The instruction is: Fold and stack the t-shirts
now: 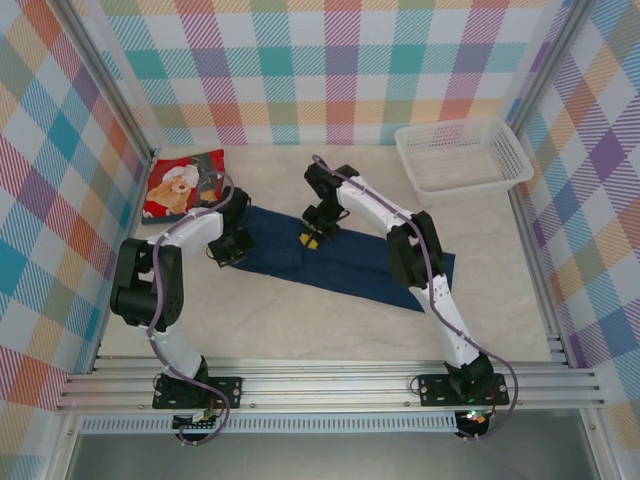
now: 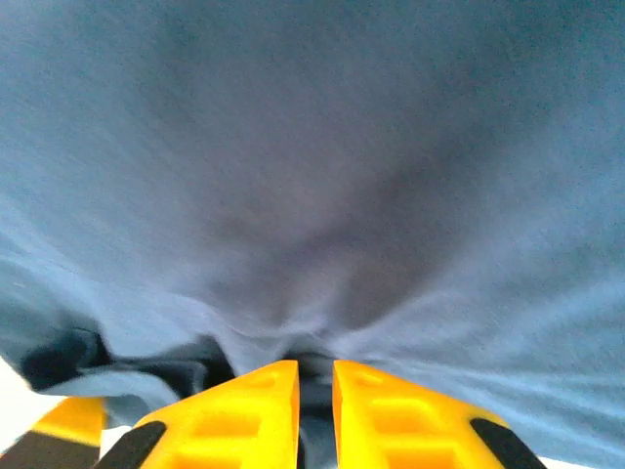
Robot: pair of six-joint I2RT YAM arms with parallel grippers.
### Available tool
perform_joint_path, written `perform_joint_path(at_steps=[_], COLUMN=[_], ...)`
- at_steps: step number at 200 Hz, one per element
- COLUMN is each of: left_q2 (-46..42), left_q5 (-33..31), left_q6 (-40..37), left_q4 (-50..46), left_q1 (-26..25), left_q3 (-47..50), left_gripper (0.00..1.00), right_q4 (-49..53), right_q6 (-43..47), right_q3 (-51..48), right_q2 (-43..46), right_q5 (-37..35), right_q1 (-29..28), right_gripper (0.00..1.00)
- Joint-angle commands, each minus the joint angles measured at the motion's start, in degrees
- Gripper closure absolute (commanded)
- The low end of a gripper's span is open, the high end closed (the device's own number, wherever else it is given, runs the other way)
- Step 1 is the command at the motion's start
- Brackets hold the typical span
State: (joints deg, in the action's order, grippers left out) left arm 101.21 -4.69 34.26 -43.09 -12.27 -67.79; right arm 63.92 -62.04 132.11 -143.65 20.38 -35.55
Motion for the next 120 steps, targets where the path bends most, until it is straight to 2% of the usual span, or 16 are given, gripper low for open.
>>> perform_joint_path(at_steps=[1,22,36,51,72,86,102,120], left_q2=[0.2,-3.2,-5.8,-8.0,-8.5,-6.1,-4.1,-2.2], left_q5=[-2.3,-4.1,-5.3,-3.5,3.7,7.0,10.7,12.9], left_q6=[0.0,1.7,3.0,4.4,7.3,10.0,14.0,17.5], left_q4=[-4.1,-6.0,-8.1,-8.4,-3.3,-3.2,-3.1,-3.6], left_q1=[-0.4,-0.4,-0.5,-0.4,-0.6,-1.0,-2.3,-5.2], left_q3=[-1.8,-2.8,-3.9,-4.6,-3.1,-3.6,-3.3,-4.1], left_gripper=[0.74,0.57,0.55,0.59,0.67,0.73,0.75,0.75], right_q4=[6.0,6.5,4.2,-0.3,-1.5,-6.3,-15.8,-20.0], right_q6=[3.3,3.9,4.4,6.1,7.9,8.6,9.1,10.6], right_q3=[5.0,1.6,-2.7,-7.8,-13.8,-24.5,-40.8,-54.5], right_q2=[-1.8,1.9,6.7,12.2,17.5,24.6,35.8,45.9], right_q5=[-0.6,-5.6,-8.9,-10.4,-11.4,-13.7,-15.4,-15.0], right_q1=[1.3,1.4,1.3,0.6,-0.6,-0.4,2.7,10.1], right_gripper=[0.78,0.72,0.73,0.75,0.8,0.81,0.76,0.75])
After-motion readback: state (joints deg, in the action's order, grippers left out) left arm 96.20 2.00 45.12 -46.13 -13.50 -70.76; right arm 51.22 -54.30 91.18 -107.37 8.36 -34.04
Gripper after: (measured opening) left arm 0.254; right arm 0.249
